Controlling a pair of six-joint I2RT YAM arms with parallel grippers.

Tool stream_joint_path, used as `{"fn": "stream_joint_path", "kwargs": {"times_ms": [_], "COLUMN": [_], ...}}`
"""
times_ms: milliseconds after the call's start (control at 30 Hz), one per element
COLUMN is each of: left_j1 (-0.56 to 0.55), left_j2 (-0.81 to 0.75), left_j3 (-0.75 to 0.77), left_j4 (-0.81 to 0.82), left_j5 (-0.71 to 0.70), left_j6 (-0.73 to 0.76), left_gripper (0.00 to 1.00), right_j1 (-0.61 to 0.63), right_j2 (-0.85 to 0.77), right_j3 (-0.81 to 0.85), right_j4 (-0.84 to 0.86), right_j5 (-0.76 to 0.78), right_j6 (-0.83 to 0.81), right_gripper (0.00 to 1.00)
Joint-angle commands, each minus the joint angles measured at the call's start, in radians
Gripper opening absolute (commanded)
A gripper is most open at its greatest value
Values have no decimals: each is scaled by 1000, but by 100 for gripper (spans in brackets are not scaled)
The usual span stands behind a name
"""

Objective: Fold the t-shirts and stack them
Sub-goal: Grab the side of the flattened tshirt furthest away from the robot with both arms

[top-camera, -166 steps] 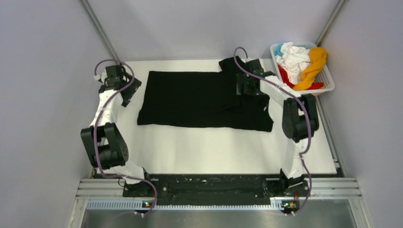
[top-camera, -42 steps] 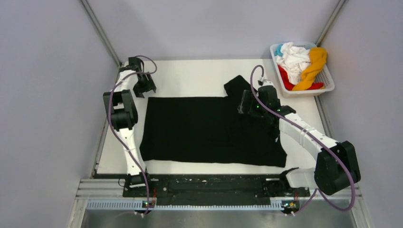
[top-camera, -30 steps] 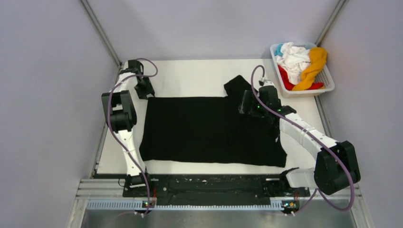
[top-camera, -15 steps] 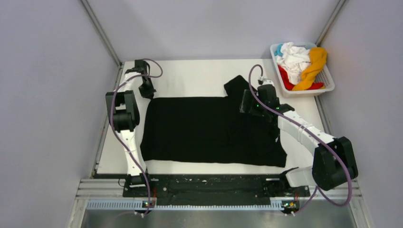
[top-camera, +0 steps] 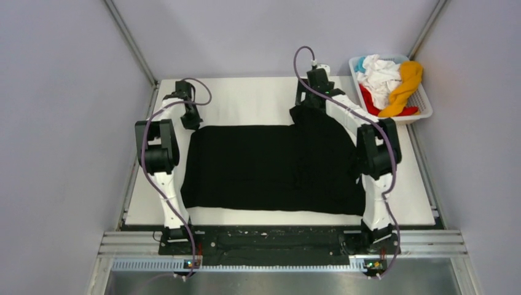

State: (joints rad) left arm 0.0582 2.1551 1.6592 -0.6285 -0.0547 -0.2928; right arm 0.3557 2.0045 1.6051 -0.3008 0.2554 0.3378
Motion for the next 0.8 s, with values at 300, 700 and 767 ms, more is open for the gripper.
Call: {"fn": "stream_joint_path", "kwargs": {"times_ms": [300,700,767], "left_j1": [-7,-7,-7], "left_j2": [-9,-10,-12], "left_j3": [-45,-44,-44], "left_j4": [-36,-40,-38], "left_j5": [5,-9,-10], "left_j6": [6,0,-2], "left_gripper": [0,0,0], "right_j1": [28,29,29], "right_j2": [606,411,389], "right_j3": [774,359,321], "right_j4": [-256,-147,-120], "right_j5": [163,160,165], "right_j6": [-167,-37,-24], "right_gripper": [85,66,59]}}
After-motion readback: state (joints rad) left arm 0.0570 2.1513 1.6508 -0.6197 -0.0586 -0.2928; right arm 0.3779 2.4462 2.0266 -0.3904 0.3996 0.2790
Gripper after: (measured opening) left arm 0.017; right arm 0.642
